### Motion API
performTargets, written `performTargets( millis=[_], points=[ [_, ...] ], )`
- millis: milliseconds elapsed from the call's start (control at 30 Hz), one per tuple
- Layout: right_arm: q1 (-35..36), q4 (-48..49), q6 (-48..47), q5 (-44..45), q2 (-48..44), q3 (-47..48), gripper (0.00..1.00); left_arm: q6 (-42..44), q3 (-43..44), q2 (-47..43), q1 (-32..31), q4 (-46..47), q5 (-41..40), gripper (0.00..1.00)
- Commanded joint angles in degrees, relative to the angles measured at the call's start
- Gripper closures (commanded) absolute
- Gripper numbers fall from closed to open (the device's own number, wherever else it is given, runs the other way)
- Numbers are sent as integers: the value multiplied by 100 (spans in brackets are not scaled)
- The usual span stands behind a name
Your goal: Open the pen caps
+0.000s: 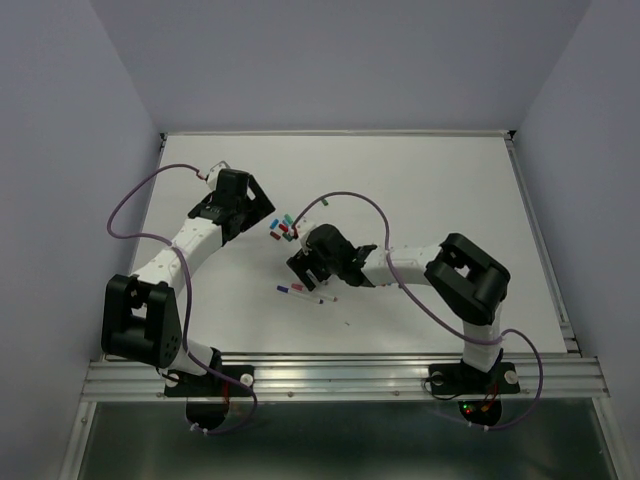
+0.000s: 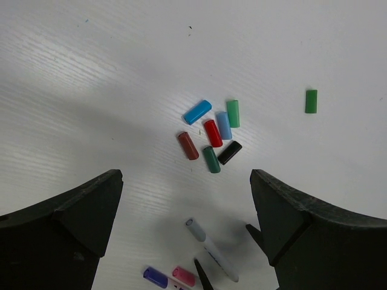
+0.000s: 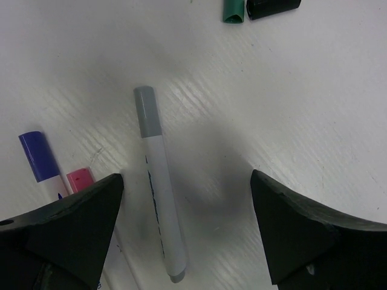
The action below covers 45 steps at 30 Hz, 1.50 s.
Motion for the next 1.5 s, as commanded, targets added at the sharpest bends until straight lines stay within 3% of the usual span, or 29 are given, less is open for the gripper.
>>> performTargets(
  millis=[0,133,200,333,567,733,900,1033,1167,1467],
  points=[
    [95,53,-113,279,206,-45,31,21,-8,-256,37,-81,-203,1],
    [95,53,36,244,163,-211,66,39,-16,-318,54,-90,-229,1],
    [95,53,212,183,119,-299,73,39,-25,-335,63,-99,-229,1],
    [95,122,439,252,-4,-536,99,57,-16,-388,54,-99,-212,1],
    [95,281,625,1095,-136,-493,99,92,1,-476,54,-125,-142,1],
    [95,1376,888,1815,-942,-993,99,74,-8,-599,54,-99,-98,1],
    [95,1696,766,1756,-1612,-1362,99,92,-16,-757,54,-3,78,1],
    [95,1775,1361,1764,-2227,-1705,99,101,-104,-871,54,217,420,1],
    [95,1714,1390,1756,-2702,-1881,99,101,-175,-951,46,428,772,1],
    [95,1600,1276,1518,-3204,-2084,99,180,-148,-960,-525,806,1115,1]
  ],
)
